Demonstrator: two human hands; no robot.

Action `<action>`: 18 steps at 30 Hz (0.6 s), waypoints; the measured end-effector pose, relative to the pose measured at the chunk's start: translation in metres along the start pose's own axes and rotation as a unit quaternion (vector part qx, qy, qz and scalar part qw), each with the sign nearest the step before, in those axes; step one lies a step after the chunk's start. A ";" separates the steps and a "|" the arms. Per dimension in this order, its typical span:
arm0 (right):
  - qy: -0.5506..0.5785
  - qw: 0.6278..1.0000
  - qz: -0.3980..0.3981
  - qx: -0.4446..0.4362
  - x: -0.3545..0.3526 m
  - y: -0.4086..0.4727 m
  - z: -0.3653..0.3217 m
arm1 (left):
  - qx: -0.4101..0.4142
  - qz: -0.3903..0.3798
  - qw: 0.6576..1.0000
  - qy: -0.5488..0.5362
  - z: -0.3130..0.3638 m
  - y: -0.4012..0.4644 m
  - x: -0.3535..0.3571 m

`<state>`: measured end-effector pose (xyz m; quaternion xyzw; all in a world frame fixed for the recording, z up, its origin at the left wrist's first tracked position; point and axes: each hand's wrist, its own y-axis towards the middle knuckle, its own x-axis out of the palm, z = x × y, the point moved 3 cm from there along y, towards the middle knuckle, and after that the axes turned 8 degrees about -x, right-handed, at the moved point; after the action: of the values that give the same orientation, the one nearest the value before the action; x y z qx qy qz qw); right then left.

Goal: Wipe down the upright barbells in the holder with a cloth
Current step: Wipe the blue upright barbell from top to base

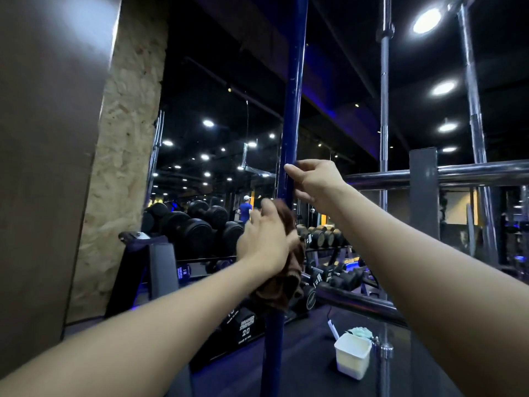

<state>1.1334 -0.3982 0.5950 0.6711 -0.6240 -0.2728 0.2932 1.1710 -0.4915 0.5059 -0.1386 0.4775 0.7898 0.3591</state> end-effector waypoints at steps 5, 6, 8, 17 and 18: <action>-0.017 1.000 0.001 0.008 -0.001 -0.006 -0.007 | 0.011 -0.077 0.996 0.052 -0.023 -0.022 0.009; -0.025 1.000 -0.001 0.008 -0.001 -0.005 -0.008 | 0.023 -0.072 0.996 0.048 -0.019 -0.016 0.002; -0.033 0.999 -0.006 0.005 -0.001 -0.004 -0.010 | 0.040 -0.029 0.999 0.014 -0.002 0.007 -0.019; -0.061 0.998 -0.005 0.032 -0.015 -0.015 -0.004 | 0.032 0.005 0.999 -0.009 0.020 0.027 -0.023; -0.066 0.997 -0.015 0.040 -0.017 -0.021 -0.002 | 0.031 -0.014 0.999 -0.002 0.012 0.018 -0.015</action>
<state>1.1480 -0.3802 0.5815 0.6718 -0.6427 -0.2955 0.2196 1.1706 -0.4932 0.5321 -0.1326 0.4988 0.7702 0.3748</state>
